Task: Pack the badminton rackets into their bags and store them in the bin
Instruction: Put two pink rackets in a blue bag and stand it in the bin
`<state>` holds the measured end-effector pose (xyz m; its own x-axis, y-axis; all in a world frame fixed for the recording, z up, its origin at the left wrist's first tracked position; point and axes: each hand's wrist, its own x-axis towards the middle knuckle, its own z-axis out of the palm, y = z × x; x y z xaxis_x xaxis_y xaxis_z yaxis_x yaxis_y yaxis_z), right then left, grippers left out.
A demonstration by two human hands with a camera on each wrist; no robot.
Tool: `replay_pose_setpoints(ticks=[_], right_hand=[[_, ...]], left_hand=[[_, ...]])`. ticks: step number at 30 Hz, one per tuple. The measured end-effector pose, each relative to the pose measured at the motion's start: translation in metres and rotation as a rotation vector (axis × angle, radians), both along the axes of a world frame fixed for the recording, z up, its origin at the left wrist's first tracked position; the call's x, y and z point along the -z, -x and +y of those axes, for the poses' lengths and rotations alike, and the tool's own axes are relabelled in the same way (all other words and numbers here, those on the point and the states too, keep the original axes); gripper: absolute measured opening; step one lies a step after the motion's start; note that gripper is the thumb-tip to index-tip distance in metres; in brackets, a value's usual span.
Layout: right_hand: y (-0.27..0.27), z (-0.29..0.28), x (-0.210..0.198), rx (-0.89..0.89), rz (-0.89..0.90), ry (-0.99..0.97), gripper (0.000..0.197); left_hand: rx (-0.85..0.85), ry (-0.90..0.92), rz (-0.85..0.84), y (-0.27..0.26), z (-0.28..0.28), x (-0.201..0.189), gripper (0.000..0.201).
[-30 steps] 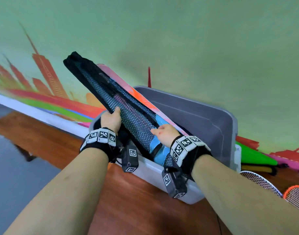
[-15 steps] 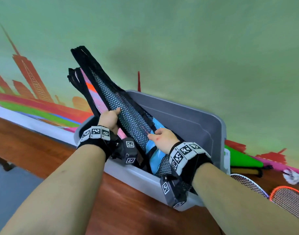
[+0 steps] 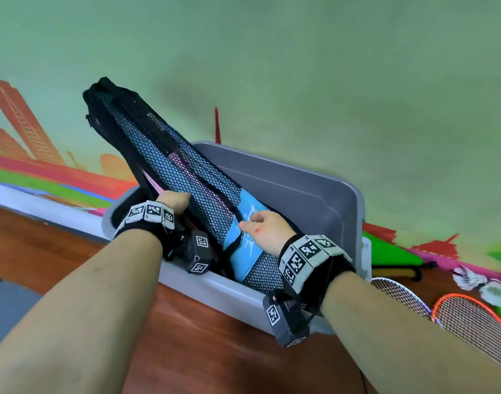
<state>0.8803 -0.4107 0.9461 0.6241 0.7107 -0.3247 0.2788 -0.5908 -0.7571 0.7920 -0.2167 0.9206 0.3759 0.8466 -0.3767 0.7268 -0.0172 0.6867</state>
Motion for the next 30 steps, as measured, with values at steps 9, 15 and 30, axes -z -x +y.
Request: replay_pose_setpoints(ticks=[9, 15, 30], right_hand=[[0.030, -0.004, -0.010, 0.043, 0.061, -0.280, 0.022], [0.054, -0.027, -0.021, 0.061, 0.207, -0.483, 0.015], [0.061, -0.153, 0.055, -0.216, 0.292, -0.670, 0.012]], left_hand=[[-0.110, 0.037, -0.164, 0.038, -0.040, -0.037, 0.039], [0.036, 0.073, -0.566, 0.065, -0.110, -0.049, 0.007], [0.143, -0.041, -0.952, 0.066, -0.242, 0.035, 0.011]])
